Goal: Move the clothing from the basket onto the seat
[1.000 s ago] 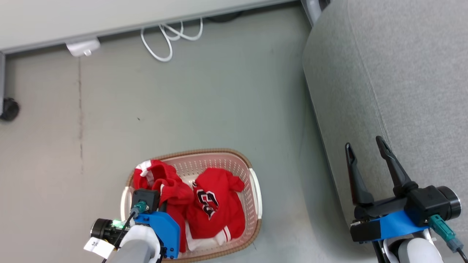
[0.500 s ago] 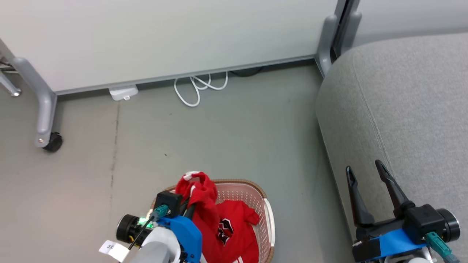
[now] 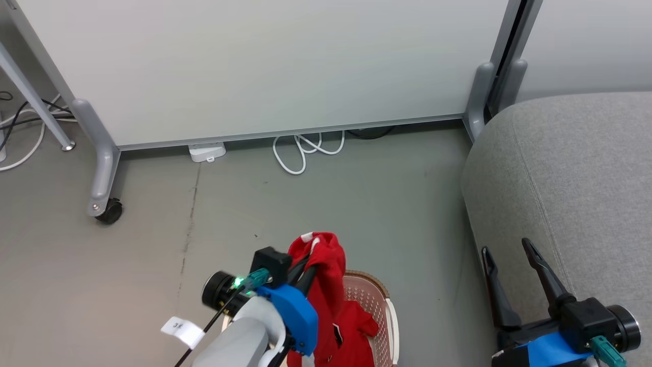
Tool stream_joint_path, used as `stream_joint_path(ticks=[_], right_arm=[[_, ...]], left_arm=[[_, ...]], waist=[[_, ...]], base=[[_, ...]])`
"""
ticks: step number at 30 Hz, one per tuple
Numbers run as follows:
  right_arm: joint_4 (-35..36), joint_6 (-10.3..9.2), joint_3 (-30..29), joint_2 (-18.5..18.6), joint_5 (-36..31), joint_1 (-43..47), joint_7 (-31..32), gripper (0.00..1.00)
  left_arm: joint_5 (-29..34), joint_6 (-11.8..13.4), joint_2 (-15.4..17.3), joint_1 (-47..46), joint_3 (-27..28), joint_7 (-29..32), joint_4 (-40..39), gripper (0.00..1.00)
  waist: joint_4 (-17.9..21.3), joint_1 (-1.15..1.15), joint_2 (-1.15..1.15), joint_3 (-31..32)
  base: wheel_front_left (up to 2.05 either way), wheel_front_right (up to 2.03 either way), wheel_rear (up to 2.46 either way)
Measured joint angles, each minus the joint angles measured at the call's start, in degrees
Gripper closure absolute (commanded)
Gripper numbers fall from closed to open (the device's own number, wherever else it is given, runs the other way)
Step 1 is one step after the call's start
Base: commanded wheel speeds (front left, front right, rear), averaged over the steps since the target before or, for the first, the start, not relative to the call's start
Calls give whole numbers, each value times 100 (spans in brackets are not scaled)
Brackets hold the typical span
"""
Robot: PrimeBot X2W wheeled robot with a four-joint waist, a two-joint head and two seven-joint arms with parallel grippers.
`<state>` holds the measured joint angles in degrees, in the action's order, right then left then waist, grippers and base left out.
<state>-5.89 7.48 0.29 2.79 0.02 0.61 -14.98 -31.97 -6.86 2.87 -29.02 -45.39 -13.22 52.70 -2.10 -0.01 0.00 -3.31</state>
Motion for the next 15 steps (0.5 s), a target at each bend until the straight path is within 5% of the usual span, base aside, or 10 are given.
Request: stream_joint_path(ticks=[15], right_arm=[[35,0,19,0,-68,130,46,0]], left_arm=[[-590,232,1,-696,-983,-22,-1098,100]], waist=[[-175,1,0,165]], base=[[0,0,0]])
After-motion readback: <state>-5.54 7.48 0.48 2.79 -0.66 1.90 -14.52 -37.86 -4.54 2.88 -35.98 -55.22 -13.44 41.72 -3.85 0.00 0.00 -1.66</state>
